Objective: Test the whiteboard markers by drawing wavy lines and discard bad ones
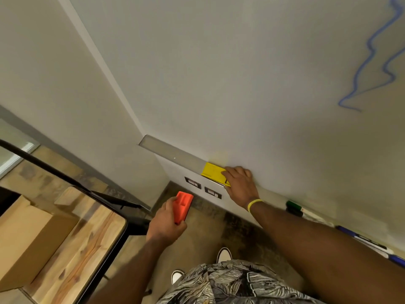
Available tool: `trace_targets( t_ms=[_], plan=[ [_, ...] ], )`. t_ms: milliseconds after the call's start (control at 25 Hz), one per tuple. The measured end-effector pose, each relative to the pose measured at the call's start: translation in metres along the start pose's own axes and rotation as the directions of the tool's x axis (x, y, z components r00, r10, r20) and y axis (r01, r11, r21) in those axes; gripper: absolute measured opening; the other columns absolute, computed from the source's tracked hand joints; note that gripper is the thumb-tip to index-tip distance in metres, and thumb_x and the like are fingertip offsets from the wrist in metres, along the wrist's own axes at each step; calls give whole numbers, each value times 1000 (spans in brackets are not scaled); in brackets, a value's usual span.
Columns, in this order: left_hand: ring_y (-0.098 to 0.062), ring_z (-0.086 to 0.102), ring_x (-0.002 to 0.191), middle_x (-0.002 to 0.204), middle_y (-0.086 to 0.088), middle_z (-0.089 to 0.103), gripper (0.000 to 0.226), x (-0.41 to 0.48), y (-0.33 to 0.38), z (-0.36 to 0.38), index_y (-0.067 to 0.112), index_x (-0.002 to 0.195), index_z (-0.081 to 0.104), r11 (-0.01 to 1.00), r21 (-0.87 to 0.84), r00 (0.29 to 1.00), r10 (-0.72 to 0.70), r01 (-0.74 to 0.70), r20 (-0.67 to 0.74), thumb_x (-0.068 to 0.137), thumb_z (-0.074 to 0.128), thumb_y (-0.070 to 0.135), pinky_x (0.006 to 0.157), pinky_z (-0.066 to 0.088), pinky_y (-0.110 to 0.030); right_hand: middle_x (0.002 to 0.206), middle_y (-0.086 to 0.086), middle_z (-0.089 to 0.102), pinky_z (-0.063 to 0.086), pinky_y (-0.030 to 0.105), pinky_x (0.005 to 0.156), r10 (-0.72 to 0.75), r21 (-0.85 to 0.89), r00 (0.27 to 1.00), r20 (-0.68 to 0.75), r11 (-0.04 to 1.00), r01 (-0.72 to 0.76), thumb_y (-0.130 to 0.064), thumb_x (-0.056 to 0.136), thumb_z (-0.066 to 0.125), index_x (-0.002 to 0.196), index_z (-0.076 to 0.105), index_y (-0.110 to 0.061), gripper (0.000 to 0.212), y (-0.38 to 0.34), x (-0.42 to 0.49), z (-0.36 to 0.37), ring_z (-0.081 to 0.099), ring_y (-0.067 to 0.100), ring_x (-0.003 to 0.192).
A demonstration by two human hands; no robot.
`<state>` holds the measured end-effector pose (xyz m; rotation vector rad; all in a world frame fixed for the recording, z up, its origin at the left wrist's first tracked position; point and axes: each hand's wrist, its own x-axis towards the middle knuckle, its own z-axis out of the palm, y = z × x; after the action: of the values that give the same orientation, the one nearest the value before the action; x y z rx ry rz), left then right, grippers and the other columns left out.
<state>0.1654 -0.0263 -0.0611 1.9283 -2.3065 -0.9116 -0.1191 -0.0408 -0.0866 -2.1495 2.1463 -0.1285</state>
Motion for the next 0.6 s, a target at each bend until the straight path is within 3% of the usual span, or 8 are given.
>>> trace_targets(
  t_ms=[120, 240, 320, 440, 600],
  plan=[
    [-22, 58, 110, 130, -2, 56, 86, 4, 8, -1, 30, 144, 25, 1000, -9, 1000, 13, -13, 5, 70, 66, 43, 85, 53, -38, 136, 3, 57, 38, 41, 94, -26, 49, 1000, 15, 998, 26, -33, 72, 81, 124, 61, -22, 57, -3, -1, -5, 54, 29, 116],
    [-20, 57, 111, 130, 0, 56, 90, 12, 8, -1, 31, 143, 28, 995, -15, 995, 96, -95, 38, 65, 71, 42, 88, 51, -35, 143, 7, 50, 35, 45, 104, -247, 175, 966, 73, 957, 231, -37, 79, 75, 136, 53, -19, 64, -18, -10, -14, 47, 31, 128],
    [-18, 55, 115, 134, 1, 55, 93, 18, 6, -1, 30, 143, 30, 969, 62, 966, 232, -240, 112, 64, 76, 44, 93, 45, -29, 152, 7, 40, 28, 44, 110, -339, 252, 930, 143, 921, 297, -44, 82, 70, 146, 42, -19, 75, -32, -18, -18, 37, 28, 137],
    [-16, 52, 119, 136, 3, 54, 90, 28, 4, -6, 30, 143, 32, 899, 123, 898, 394, -420, 195, 66, 77, 46, 96, 39, -25, 149, 8, 43, 25, 43, 111, -360, 262, 901, 241, 918, 297, -45, 82, 70, 146, 39, -19, 76, -48, -23, -9, 38, 28, 136],
    [-18, 52, 116, 132, 2, 55, 84, 42, 2, -23, 31, 142, 35, 860, 104, 855, 470, -499, 217, 64, 63, 50, 95, 38, -25, 133, 12, 55, 35, 47, 107, -316, 245, 919, 237, 935, 258, -41, 82, 67, 136, 50, -15, 62, -60, -19, -5, 49, 32, 122]
  ],
)
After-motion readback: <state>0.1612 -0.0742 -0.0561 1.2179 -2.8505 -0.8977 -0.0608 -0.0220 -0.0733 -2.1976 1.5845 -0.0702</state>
